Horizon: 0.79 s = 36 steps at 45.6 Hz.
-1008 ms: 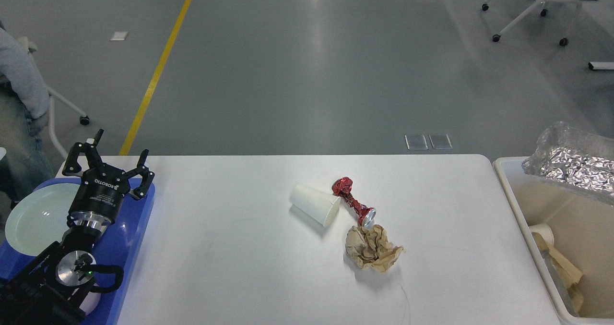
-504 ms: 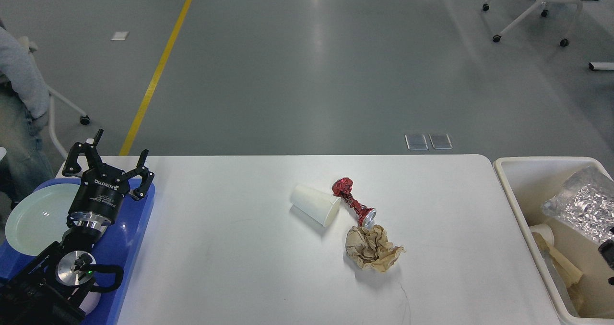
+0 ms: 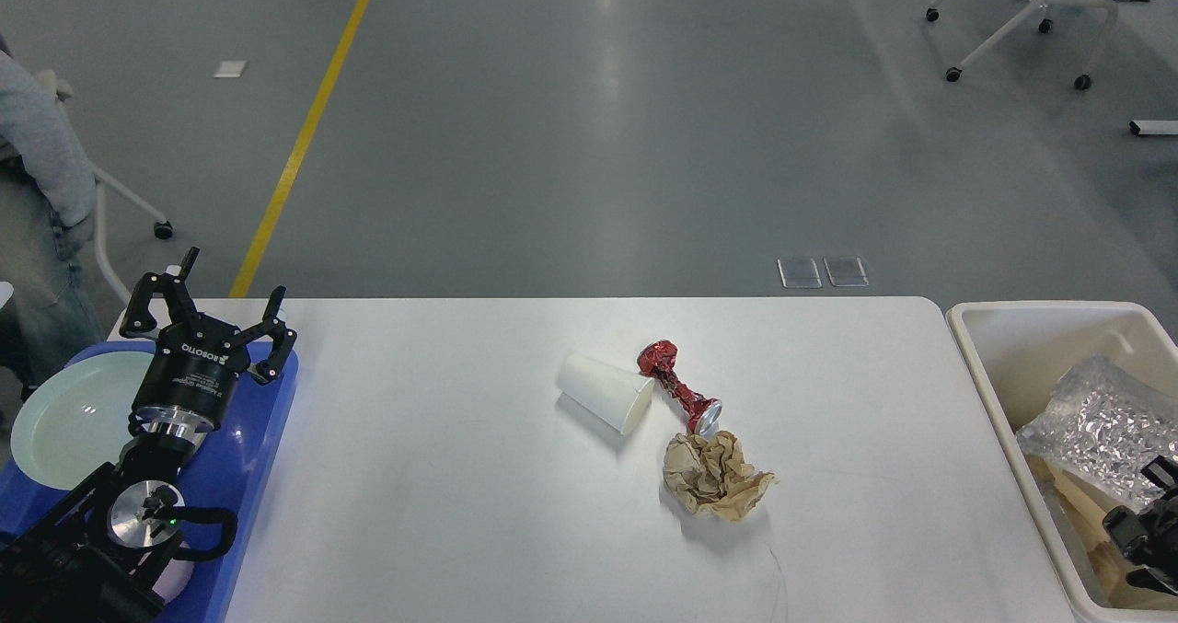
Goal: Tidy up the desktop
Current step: 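Carry the foil tray into the bin and release it, then raise the right gripper out of the bin and move toward the crumpled paper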
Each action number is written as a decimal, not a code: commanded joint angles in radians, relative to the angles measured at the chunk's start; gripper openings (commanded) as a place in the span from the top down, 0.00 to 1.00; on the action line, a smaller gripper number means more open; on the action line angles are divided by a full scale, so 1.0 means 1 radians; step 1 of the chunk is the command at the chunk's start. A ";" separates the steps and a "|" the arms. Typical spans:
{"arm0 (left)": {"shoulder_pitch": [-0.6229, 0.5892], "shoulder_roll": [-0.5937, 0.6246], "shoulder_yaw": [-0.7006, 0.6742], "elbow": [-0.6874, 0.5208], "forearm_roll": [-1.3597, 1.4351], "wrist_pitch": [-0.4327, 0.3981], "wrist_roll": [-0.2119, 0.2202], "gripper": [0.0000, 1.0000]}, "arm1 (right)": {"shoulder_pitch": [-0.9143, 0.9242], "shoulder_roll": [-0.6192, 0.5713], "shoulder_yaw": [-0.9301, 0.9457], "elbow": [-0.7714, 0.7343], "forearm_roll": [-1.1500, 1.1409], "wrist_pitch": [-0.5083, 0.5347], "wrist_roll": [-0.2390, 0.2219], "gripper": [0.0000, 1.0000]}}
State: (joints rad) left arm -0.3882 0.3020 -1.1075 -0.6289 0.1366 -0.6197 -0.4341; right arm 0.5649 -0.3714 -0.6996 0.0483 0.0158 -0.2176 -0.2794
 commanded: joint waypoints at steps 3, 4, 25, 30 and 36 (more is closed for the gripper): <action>0.000 0.000 0.000 0.000 0.000 0.000 0.000 0.04 | 0.000 0.000 0.005 0.015 -0.005 -0.013 0.000 0.00; -0.001 0.000 0.000 0.000 0.000 0.000 0.000 0.04 | 0.000 0.000 0.005 0.016 -0.007 -0.013 0.002 0.00; -0.001 0.000 0.000 0.000 0.000 0.000 0.000 0.04 | 0.591 -0.285 -0.047 0.600 -0.333 0.507 -0.007 0.00; -0.001 0.000 0.000 0.000 0.000 -0.002 0.000 0.04 | 0.808 -0.282 -0.130 0.660 -0.352 0.754 -0.007 0.00; -0.001 0.000 0.000 0.000 0.000 0.000 0.000 0.04 | 1.053 -0.210 -0.253 0.731 -0.344 1.001 -0.007 0.00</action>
State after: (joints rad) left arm -0.3889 0.3021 -1.1075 -0.6289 0.1364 -0.6198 -0.4341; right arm 1.4199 -0.6390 -0.8596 0.7189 -0.3321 0.5863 -0.2872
